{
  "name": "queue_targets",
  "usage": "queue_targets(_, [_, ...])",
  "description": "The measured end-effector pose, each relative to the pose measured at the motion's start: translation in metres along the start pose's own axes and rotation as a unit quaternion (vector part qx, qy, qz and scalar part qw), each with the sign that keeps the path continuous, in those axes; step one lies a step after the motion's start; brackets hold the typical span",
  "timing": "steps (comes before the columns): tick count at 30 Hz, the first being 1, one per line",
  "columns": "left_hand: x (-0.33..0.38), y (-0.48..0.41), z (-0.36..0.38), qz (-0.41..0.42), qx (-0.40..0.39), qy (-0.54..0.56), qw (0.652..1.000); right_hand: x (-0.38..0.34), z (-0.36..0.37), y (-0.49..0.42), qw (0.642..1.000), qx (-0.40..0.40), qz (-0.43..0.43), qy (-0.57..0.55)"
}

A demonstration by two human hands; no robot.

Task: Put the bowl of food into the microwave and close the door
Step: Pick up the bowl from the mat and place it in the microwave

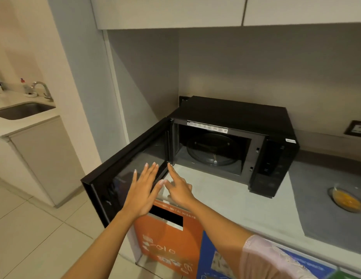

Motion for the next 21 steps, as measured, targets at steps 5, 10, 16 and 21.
queue_targets(5, [0.018, 0.000, 0.052, 0.005, -0.048, 0.061, 0.997, 0.041, -0.040, 0.033, 0.998, 0.065, 0.014, 0.016])
queue_targets(10, [0.059, -0.007, 0.100, 0.040, -0.102, 0.086, 0.990, 0.080, -0.086, 0.069, 0.991, 0.125, 0.041, 0.023])
queue_targets(16, [0.136, -0.023, 0.159, 0.098, -0.155, 0.107, 0.977, 0.135, -0.157, 0.118, 0.974, 0.203, 0.083, 0.047])
queue_targets(21, [0.212, -0.040, 0.212, 0.150, -0.198, 0.130, 0.960, 0.192, -0.226, 0.159, 0.953, 0.264, 0.140, 0.053])
Point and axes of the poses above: each hand's wrist, its own y-axis away from the middle knuckle, its own z-axis out of the palm, x = y × z, the point moved 10 cm from there along -y, towards the middle knuckle
